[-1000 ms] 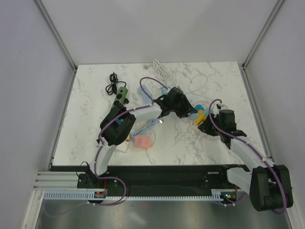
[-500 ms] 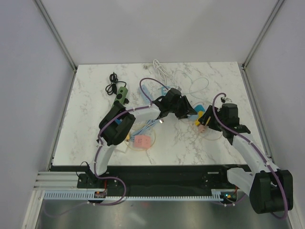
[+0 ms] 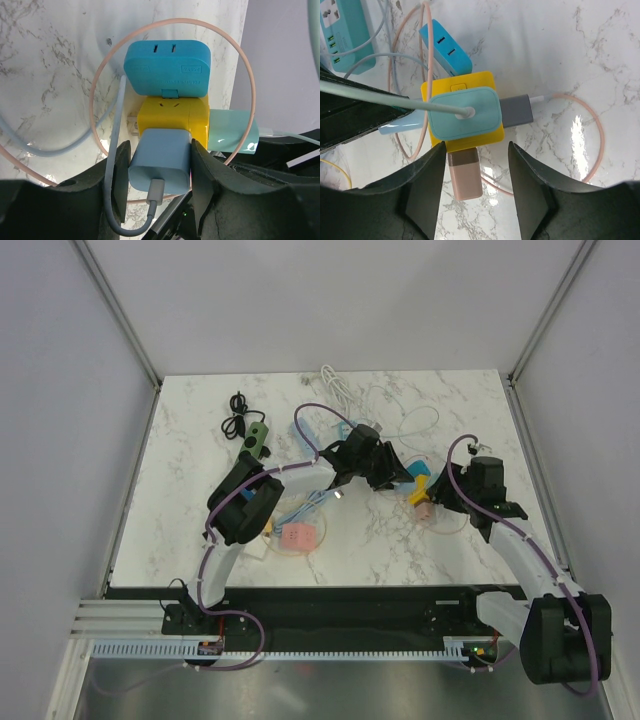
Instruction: Pull the plug off the socket
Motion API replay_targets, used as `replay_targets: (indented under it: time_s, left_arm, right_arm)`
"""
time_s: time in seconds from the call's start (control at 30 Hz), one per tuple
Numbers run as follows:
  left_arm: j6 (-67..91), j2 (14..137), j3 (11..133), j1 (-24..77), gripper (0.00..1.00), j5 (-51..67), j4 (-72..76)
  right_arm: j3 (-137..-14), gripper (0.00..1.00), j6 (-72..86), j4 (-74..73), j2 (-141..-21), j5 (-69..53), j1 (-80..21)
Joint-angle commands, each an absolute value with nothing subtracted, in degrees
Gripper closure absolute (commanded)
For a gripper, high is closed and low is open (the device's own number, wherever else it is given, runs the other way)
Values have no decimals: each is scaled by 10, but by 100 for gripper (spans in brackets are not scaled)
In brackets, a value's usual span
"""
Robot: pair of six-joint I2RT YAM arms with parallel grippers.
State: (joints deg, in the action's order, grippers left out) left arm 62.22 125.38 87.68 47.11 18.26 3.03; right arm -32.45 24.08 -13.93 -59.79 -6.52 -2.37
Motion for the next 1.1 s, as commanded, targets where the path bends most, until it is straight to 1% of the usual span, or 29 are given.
replay_targets:
  time_s: [0.0, 0.07, 0.2, 0.47, 0.6, 0.9, 1.07]
  left_arm:
    - [606, 1244, 885, 470, 98, 214, 38]
    - [606, 1243, 885, 470, 98, 216, 39]
    - [606, 1242, 886, 469, 98, 219, 38]
    - [606, 1251, 895, 465, 98, 229, 37]
    - [606, 1259, 903, 457, 98, 240, 33]
    - [607, 1272, 918, 453, 98, 258, 29]
    - [610, 1275, 923, 453, 98, 265, 27]
  right_arm:
    - [-316, 39, 224, -98, -602, -93, -21]
    - [-314, 39, 226, -86, -605, -104, -21]
    - [-309, 35, 227, -70, -619, -130, -21]
    - [-295, 30, 229, -47, -626, -139, -21]
    - [-293, 25, 229, -45, -632, -143, -21]
    - [-294, 27, 231, -61, -646, -115, -21]
    - [-294, 26, 224, -51, -649, -120, -21]
